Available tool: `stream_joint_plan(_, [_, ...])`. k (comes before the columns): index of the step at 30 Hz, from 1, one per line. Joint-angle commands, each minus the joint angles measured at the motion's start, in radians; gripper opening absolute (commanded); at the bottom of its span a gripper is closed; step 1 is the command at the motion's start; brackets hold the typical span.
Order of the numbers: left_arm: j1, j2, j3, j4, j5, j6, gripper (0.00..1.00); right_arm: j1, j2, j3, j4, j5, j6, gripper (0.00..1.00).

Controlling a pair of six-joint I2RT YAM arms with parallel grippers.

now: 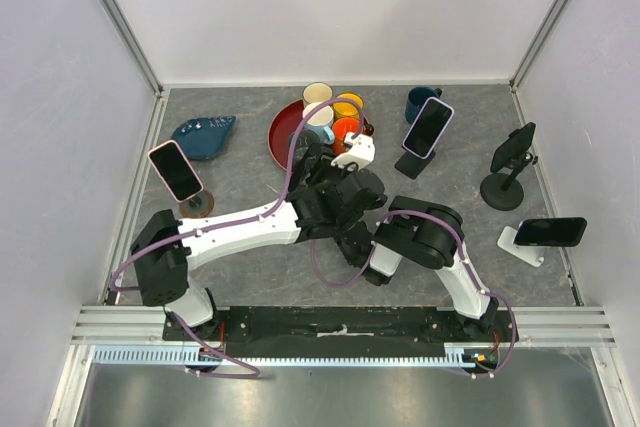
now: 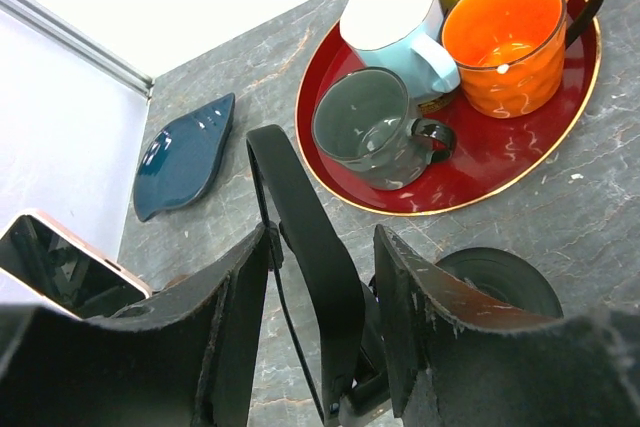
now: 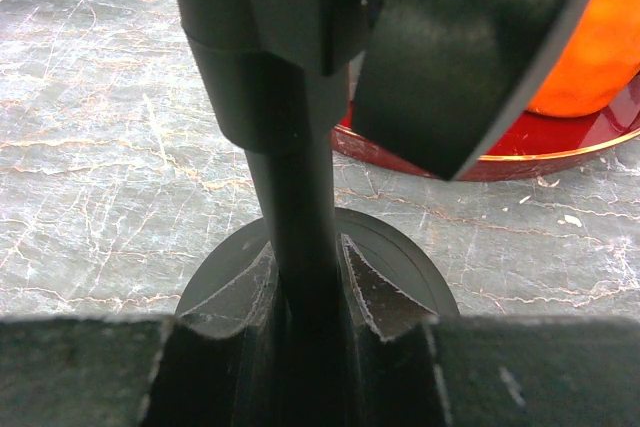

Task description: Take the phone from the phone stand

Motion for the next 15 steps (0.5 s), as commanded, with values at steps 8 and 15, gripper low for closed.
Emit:
stream_joint_plan(8, [0.027, 0.027, 0.018, -0.006, -0.051, -0.004, 0.5, -0.017, 0.096, -0.059, 0.255, 0.1, 0.038, 0.0])
stream_joint_plan(15, [0.03, -0.042, 0.022, -0.054, -0.011, -0.043, 0.03, -0.033, 0.111, -0.061, 0.255, 0.054, 0.083, 0.0])
